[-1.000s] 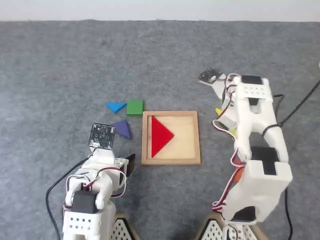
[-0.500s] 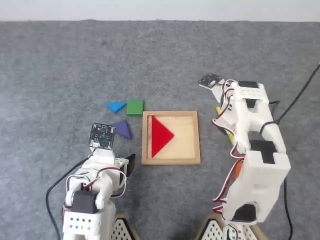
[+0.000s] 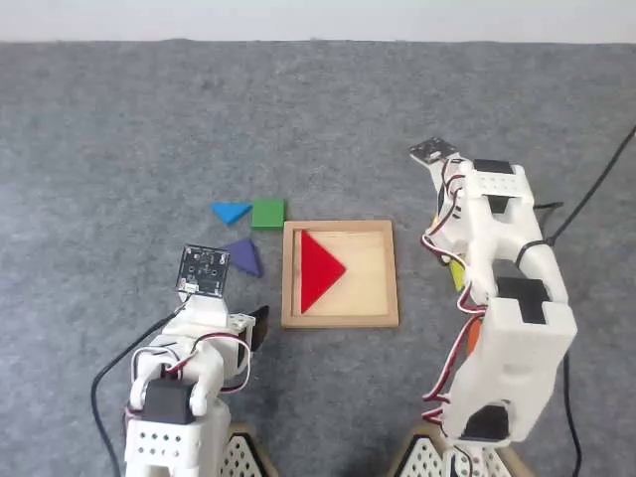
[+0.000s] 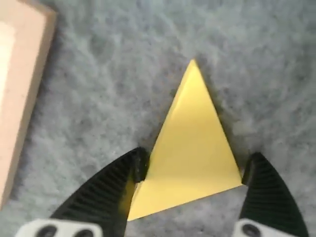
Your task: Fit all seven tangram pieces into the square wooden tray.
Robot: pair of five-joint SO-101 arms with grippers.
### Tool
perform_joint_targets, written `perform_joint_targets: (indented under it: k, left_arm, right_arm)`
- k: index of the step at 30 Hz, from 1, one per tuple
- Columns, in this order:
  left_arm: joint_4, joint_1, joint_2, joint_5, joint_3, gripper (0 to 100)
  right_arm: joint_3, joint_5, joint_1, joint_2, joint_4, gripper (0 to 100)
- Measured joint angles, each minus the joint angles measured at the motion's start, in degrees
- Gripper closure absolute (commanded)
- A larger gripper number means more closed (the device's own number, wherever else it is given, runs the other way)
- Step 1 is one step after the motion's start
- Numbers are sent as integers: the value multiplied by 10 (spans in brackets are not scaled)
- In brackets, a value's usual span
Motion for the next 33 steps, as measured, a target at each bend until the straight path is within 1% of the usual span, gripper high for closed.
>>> perform_joint_targets:
  k: [4,8,10,24,25,30,33]
  left_arm:
    - [0,0,0,0,0,762]
    - [0,0,0,0,0,762]
    - [0,0,0,0,0,762]
    - [0,0,0,0,0,762]
    - [0,0,0,0,0,762]
    - [0,0,0,0,0,762]
    - [0,0,0,0,0,762]
  right_arm:
    - [0,-35,0,0,0,684]
    - [0,-58,1,0,3,639]
    - [0,-69,1,1,4,634]
    - [0,-101,4,3,14,639]
    - [0,-101,4,4,16,648]
    - [-6,-101,4,11,17,763]
    - [-9,-101,8,11,17,765]
